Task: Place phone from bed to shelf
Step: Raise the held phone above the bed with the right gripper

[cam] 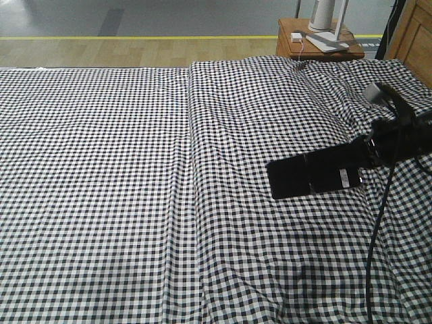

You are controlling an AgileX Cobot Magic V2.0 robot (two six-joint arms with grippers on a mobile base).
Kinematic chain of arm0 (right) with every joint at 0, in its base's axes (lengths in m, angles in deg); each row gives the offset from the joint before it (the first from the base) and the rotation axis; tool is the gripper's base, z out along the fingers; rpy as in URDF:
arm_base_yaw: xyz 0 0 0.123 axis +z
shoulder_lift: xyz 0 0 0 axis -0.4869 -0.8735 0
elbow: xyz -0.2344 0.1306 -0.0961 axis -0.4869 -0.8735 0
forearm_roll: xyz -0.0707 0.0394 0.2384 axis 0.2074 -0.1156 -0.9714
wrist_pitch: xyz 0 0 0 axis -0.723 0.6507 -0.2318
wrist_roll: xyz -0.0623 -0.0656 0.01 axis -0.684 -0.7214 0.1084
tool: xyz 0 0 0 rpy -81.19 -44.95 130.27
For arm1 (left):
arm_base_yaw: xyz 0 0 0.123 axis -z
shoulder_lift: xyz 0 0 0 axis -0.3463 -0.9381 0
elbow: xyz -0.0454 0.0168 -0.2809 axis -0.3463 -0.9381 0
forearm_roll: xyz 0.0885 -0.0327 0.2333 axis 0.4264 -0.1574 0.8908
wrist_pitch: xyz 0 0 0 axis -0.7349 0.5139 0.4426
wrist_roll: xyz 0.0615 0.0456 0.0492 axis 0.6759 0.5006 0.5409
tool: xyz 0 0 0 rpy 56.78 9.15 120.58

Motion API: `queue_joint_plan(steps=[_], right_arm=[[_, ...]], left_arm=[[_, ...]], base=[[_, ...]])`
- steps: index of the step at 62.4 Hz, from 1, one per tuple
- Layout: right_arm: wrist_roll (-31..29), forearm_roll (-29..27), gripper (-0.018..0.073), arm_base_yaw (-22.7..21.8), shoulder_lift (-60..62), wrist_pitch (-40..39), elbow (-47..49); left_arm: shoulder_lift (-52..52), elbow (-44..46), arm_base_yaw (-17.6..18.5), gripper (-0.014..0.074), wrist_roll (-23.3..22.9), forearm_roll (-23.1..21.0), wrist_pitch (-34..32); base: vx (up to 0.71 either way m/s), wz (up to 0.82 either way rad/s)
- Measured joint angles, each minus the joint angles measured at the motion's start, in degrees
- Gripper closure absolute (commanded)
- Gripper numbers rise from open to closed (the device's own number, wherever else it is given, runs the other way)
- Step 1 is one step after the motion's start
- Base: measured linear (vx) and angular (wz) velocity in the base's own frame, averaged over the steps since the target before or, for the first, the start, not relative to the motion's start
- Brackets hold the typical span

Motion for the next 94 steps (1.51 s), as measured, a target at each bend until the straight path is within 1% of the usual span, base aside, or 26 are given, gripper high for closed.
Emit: queue_joint_plan(steps=[12, 27, 44, 58, 63, 69, 94], right_arm=[[0.7, -0.2, 0.0563, 5.8, 7.5, 0.9, -0.3], [0.7, -1.5, 0.0563, 14.7, 13.7, 1.5, -0.4], [1.0, -1.5, 0.0562, 24.8, 16.8, 1.9, -0.4], [2.5, -1.5, 0.0562, 31.6, 17.5, 2.2, -0.4], [2.6, -1.5, 0.0562, 32.9, 17.6, 2.2, -0.4], [2.7, -1.5, 0.0562, 33.4, 17.6, 2.3, -0.4], [3.2, -1.5, 0.0562, 33.4, 17.7, 2.3, -0.4]], left_arm=[[0.0, 0.0, 0.0, 0.0595, 0.0, 0.0, 0.0], [0.0, 0.0, 0.0, 0.0595, 0.0, 0.0, 0.0], [0.0, 0.0, 0.0, 0.0595, 0.0, 0.0, 0.0], [0.0, 0.0, 0.0, 0.0595, 0.0, 0.0, 0.0], [0.0, 0.0, 0.0, 0.0595, 0.0, 0.0, 0.0], [0.0, 0.0, 0.0, 0.0595, 0.0, 0.0, 0.0], [0.0, 0.0, 0.0, 0.0595, 0.0, 0.0, 0.0]], base=[[0.0, 0.0], [0.0, 0.0], [0.0, 0.0], [0.0, 0.0], [0.0, 0.0], [0.0, 0.0], [0.0, 0.0]])
